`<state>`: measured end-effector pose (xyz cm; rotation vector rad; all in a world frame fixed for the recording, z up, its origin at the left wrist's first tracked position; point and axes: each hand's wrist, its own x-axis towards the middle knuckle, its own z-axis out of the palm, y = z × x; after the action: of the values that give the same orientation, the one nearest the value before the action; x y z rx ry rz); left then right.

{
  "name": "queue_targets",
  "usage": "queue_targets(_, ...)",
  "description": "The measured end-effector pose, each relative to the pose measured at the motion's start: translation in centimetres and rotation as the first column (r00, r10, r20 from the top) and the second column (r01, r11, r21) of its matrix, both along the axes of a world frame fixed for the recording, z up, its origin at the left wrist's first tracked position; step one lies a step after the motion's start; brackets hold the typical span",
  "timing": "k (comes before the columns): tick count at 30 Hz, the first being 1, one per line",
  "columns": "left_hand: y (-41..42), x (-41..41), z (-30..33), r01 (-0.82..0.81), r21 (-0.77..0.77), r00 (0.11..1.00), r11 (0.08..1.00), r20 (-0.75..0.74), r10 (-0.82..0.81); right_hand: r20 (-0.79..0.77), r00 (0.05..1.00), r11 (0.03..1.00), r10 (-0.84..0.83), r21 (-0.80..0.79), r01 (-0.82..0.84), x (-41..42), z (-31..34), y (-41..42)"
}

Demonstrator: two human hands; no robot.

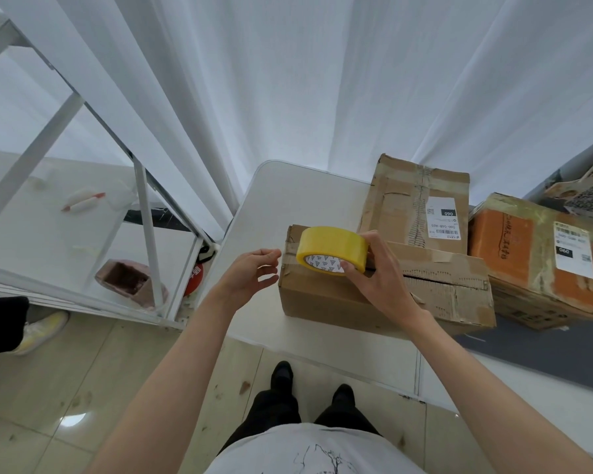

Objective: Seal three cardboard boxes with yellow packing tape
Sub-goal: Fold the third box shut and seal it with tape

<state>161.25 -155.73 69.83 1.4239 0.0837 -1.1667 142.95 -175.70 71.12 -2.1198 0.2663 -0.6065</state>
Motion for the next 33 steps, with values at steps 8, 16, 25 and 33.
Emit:
queue_targets(8, -0.3, 0.3, -0.6, 0.047, -0.021, 0.995, 0.999, -0.081, -0.049, 0.003, 1.0, 1.0, -0.004, -0.001, 0.004, 0.2, -0.2, -0.1)
queue_targets(16, -0.4, 0.0, -1.3, -0.003, -0.042, 0.994, 0.999, -0.106, -0.002, -0.002, 1.0, 1.0, 0.001, -0.017, -0.001, 0.2, -0.2, -0.1)
queue_targets(25, -0.5, -0.2, -1.3, -0.04, -0.045, 0.998, 0.998, -0.056, 0.038, -0.058, 0.998, 1.0, -0.007, -0.025, 0.005, 0.3, -0.3, -0.2)
queue_targets(33, -0.6, -1.1, -2.2, -0.027, -0.046, 0.99, 0.999, -0.14, 0.02, -0.101, 0.995, 1.0, -0.005, 0.001, 0.005, 0.3, -0.3, -0.2)
